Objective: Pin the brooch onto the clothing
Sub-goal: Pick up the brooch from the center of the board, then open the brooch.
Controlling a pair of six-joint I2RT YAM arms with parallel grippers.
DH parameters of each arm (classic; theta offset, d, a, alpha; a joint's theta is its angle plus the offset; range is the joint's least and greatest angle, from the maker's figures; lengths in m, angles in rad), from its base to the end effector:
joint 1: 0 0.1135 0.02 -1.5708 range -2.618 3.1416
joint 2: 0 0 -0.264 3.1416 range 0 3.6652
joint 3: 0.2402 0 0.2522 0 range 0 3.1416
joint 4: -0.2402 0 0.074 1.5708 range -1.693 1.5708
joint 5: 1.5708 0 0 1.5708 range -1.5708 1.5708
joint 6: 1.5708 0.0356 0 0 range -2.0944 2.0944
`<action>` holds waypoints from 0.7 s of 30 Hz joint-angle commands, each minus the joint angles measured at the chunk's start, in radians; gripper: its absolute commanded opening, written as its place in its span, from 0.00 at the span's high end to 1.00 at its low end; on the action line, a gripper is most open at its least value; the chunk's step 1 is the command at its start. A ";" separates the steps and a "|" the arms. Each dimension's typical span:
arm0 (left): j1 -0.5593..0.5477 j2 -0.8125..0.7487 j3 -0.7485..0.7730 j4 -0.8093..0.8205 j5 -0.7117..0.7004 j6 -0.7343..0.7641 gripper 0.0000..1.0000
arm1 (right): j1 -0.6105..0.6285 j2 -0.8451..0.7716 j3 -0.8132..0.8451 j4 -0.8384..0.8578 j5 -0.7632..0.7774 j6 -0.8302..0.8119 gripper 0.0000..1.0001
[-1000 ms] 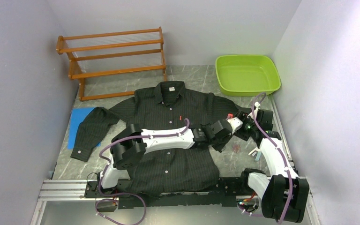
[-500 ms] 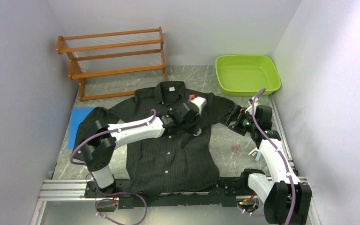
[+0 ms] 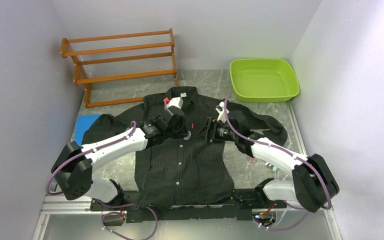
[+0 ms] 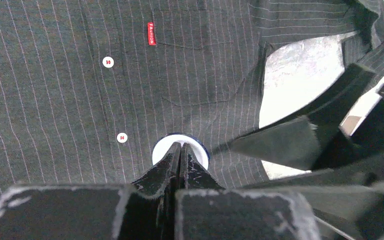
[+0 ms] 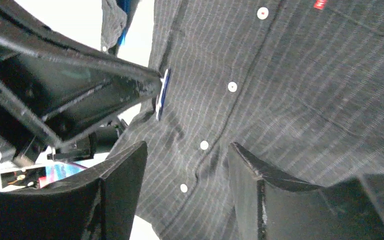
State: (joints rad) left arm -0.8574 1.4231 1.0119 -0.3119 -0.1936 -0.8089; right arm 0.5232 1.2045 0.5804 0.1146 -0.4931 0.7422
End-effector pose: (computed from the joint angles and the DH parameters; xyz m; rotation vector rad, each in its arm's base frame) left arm 0.2089 -0.2309 0.2596 -0.0461 2.3626 -0.6341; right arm 0.2092 0.1401 0.2141 -0.0845 2.2753 1.2387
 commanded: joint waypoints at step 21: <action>0.003 -0.055 -0.009 0.008 -0.008 -0.040 0.97 | 0.119 0.246 0.162 0.233 0.042 0.052 0.77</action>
State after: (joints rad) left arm -0.8486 1.3937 1.0012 -0.3374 -0.2245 -0.8337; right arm 0.6350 1.4349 0.6952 0.2783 -0.4622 0.7933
